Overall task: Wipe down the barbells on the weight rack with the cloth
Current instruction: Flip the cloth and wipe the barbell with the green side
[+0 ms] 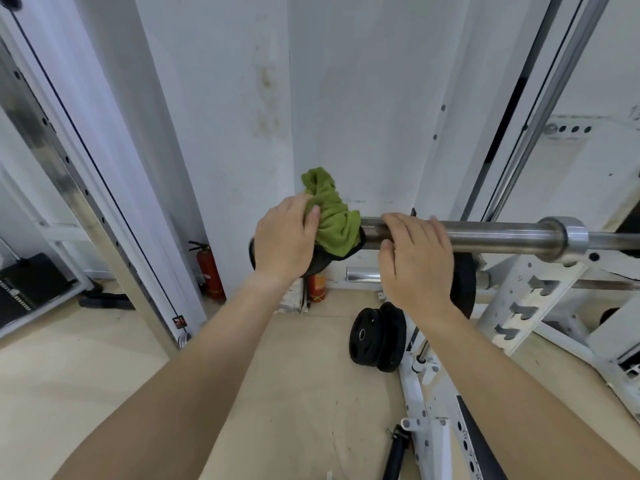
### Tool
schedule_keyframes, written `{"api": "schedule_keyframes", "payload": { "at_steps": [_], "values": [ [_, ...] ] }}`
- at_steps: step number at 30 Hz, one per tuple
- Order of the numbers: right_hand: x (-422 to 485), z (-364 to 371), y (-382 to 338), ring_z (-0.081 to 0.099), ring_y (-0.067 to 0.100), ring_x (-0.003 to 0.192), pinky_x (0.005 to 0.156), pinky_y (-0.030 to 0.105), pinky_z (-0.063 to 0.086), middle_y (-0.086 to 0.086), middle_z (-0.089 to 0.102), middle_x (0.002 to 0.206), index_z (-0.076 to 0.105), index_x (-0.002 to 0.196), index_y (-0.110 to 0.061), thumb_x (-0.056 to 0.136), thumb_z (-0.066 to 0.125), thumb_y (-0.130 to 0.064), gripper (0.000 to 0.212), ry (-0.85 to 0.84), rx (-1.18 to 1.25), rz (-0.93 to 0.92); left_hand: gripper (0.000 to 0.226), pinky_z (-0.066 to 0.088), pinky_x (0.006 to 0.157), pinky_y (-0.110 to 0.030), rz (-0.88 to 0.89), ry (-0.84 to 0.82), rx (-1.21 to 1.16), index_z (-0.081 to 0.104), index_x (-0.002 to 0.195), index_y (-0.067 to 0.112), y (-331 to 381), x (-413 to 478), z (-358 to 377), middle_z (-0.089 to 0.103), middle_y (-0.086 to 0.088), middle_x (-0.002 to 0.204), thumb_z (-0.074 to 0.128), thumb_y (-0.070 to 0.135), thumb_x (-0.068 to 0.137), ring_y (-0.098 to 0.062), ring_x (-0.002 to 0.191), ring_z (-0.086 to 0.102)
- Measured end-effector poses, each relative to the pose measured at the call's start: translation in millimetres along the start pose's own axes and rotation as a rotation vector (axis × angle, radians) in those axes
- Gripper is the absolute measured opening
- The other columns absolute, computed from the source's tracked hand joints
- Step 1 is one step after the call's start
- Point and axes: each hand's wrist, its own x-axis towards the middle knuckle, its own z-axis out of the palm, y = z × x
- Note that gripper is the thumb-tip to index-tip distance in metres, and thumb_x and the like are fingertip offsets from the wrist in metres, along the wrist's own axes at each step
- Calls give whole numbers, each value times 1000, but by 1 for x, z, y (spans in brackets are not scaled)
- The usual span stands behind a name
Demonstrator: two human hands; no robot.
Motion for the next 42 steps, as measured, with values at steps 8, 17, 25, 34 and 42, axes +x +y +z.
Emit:
{"api": "schedule_keyframes", "payload": {
  "at_steps": [8,17,25,34,42],
  "values": [
    [-30,-26,77,51,31,123,111,46,37,12,58,133,59,129,-5,85,50,-12,46,185,103,329,33,31,59,-34,303,-132,481,54,104,17,123,10,81,69,-2,83,27,37,107,-29,66,62],
    [-63,-30,69,50,24,116,101,39,43,10,56,126,55,129,-6,84,55,-15,46,175,346,477,28,41,74,-39,282,42,385,62,105,13,87,-14,55,69,-3,91,41,32,103,-29,84,63],
    [-80,-52,24,65,26,118,96,54,56,4,69,126,60,134,-22,103,45,-44,41,-420,1613,1101,25,45,79,-23,3,-81,-216,65,96,23,109,-124,32,63,10,99,80,22,77,-11,92,59],
    [-150,-84,18,72,18,105,85,33,57,-1,76,112,67,117,-22,84,79,-11,37,-396,1294,1055,18,61,75,-33,-766,-105,-1070,57,92,14,61,-203,-35,71,4,84,61,-3,96,-17,73,68],
    [-213,-126,23,72,18,107,93,38,57,1,73,119,58,131,-19,61,95,-19,80,-749,1052,1002,33,53,63,-21,-501,-268,-910,59,73,16,88,-198,-76,60,-3,79,51,-15,83,-9,59,61]
  ]
}}
